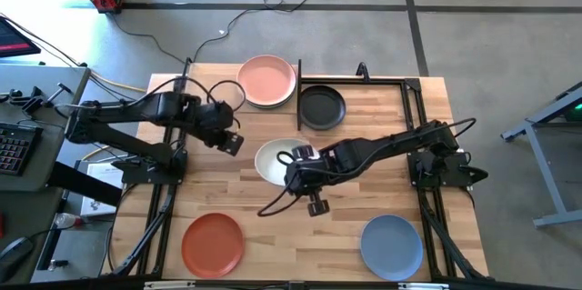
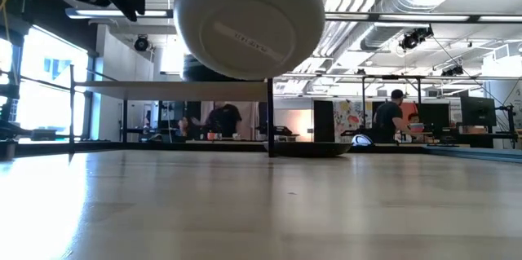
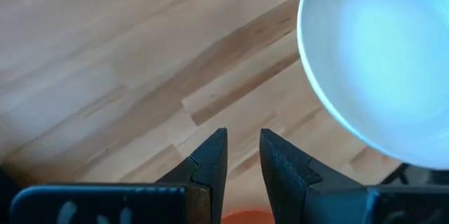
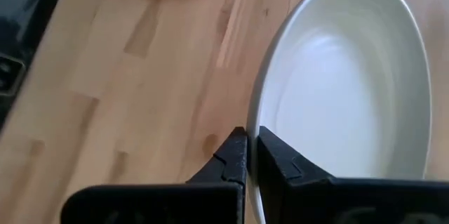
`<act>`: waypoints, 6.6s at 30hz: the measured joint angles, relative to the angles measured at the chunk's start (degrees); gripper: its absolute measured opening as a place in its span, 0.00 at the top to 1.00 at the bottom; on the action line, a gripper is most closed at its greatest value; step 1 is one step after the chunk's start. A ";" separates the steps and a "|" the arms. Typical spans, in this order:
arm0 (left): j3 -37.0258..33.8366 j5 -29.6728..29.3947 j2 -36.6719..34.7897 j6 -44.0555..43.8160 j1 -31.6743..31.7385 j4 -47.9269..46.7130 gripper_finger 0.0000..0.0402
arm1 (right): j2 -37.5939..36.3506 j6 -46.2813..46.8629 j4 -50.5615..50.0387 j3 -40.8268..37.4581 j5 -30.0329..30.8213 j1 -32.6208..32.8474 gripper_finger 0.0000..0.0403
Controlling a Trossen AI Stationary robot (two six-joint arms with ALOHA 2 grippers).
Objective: Place and stack plates onto a shelf
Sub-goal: Put the white plate on the shelf
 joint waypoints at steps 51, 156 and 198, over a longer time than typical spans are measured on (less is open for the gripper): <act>0.00 8.58 5.01 4.22 7.56 9.52 0.86 | -0.02 -18.50 0.79 3.86 5.40 -3.39 1.00; 0.02 -8.47 -2.71 11.27 62.95 -4.31 0.99 | -1.73 -22.09 -21.39 3.86 4.33 -27.54 0.71; 0.04 -4.24 3.65 19.69 61.91 -6.47 0.80 | -1.73 -20.83 -21.46 3.84 4.34 -27.54 0.71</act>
